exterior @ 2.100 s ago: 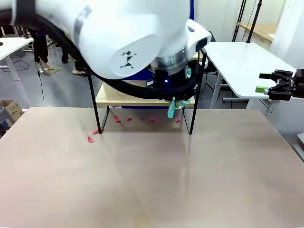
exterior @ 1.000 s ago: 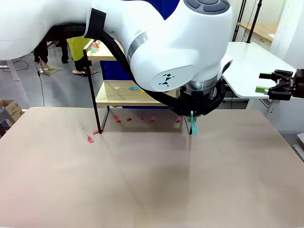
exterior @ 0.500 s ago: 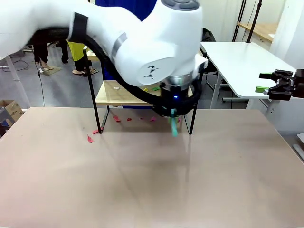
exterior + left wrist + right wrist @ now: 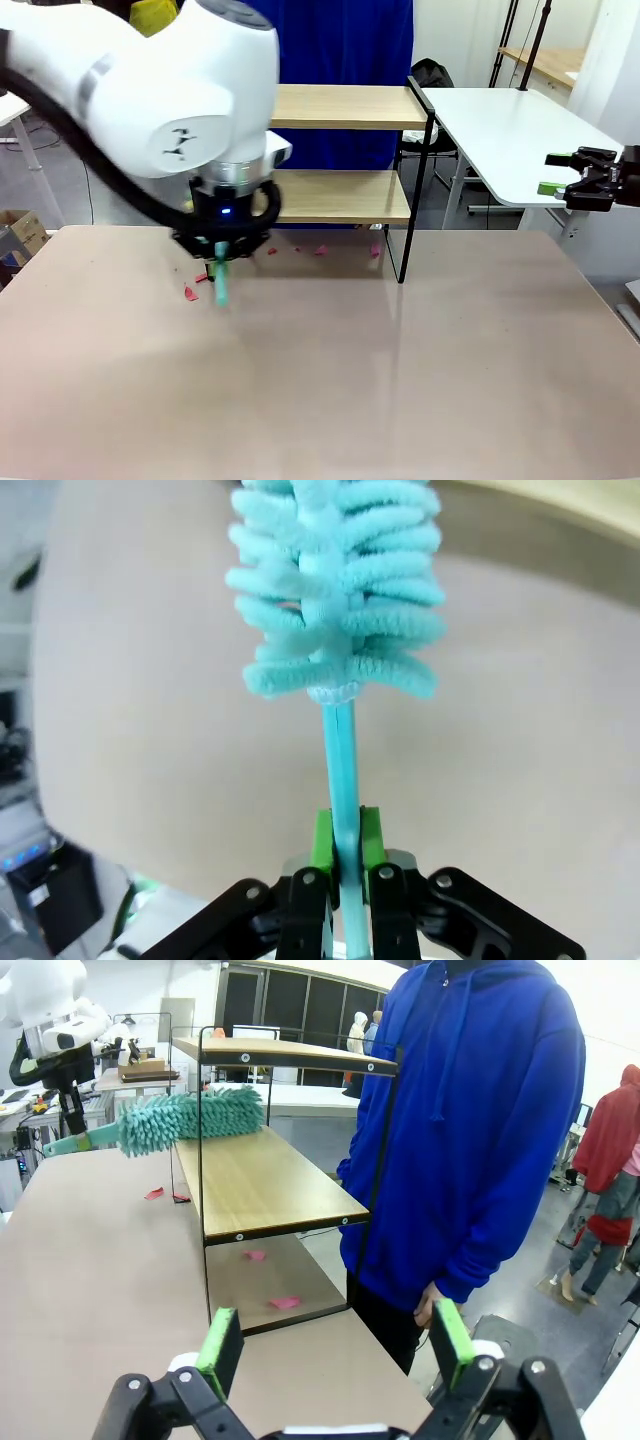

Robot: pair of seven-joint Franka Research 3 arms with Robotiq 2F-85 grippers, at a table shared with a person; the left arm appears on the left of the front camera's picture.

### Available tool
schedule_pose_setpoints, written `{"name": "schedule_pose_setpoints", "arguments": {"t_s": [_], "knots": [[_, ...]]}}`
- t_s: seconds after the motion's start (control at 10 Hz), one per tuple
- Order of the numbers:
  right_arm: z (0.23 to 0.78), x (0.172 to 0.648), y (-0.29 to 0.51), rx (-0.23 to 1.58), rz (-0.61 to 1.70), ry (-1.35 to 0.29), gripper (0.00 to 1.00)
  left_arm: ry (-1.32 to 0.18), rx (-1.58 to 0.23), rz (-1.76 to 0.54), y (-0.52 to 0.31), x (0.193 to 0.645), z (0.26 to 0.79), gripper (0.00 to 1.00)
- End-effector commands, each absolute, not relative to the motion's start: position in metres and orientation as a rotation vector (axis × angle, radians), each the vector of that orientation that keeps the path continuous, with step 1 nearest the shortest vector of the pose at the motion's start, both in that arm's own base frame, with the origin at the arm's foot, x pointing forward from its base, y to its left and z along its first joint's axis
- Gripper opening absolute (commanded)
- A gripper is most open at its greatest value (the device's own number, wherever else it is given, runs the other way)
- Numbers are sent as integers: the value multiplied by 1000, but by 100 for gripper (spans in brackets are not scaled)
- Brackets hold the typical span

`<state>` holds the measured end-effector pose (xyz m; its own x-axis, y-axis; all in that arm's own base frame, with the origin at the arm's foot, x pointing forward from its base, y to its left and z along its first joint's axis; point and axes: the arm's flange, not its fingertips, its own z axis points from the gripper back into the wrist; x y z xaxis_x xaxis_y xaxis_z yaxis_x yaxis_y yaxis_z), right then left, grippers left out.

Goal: Clean the shelf.
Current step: Clean the specific section of the Shelf indicated by the human with the Duster.

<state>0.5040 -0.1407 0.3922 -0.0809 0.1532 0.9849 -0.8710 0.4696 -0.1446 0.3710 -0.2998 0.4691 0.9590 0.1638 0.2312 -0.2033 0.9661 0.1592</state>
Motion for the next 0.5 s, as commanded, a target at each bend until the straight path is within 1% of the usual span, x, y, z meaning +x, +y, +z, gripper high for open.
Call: {"name": "schedule_pose_setpoints", "arguments": {"t_s": [0.0, 0.1, 0.2, 0.3, 0.4], "knots": [[395, 504, -140, 684, 974, -1398, 100, -211, 313, 194, -277, 353, 471, 13], [395, 504, -140, 684, 974, -1398, 100, -264, 340, 189, -276, 349, 474, 13], [395, 504, -140, 684, 974, -1398, 100, -335, 281, 147, -282, 345, 481, 13], [395, 504, -140, 684, 974, -1398, 100, -389, 185, 68, -295, 343, 487, 13], [395, 504, -140, 684, 974, -1398, 100, -269, 284, 165, -282, 350, 476, 13]]}}
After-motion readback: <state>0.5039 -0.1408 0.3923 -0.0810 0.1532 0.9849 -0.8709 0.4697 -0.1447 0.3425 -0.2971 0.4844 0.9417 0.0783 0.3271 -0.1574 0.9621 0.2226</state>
